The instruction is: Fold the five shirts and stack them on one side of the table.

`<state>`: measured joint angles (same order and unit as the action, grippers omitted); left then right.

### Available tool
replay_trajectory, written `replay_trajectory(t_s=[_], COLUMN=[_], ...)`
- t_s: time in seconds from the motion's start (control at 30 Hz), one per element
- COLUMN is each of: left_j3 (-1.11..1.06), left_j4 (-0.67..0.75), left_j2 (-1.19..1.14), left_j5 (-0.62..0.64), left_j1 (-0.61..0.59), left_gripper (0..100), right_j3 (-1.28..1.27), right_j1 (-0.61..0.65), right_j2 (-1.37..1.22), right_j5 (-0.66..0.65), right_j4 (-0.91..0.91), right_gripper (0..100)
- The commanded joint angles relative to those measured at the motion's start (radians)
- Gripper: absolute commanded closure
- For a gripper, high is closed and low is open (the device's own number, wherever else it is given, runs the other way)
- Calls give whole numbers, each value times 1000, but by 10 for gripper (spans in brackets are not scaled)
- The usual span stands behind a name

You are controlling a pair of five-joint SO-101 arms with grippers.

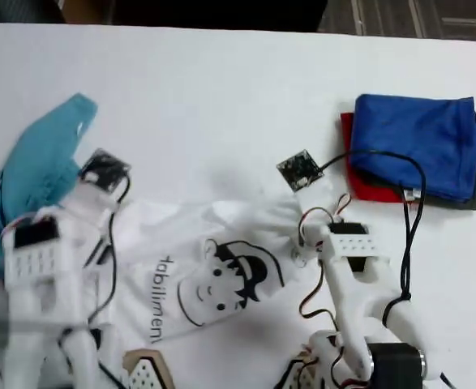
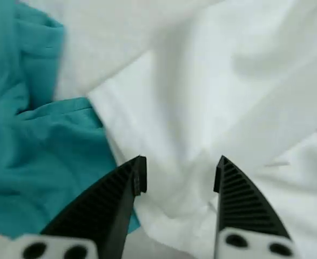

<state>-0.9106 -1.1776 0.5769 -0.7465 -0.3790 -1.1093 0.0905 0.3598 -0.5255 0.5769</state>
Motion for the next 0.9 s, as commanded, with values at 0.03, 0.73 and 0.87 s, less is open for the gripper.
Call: replay_trajectory(t_s=[0.03,0.73,0.87], left_j3=[176,733,820], left_j4=[-97,152,-72], left_j2=[-261,-740,-715], left_j5=[9,377,292], left_j1=[137,64,94], left_gripper=[775,775,775], right_j3=[6,6,6], right_j1=[7,5,5], right_j2=[-5,-5,-5], right_j5=[9,9,9], right_j4=[-18,-18,-18], right_gripper=[978,978,978])
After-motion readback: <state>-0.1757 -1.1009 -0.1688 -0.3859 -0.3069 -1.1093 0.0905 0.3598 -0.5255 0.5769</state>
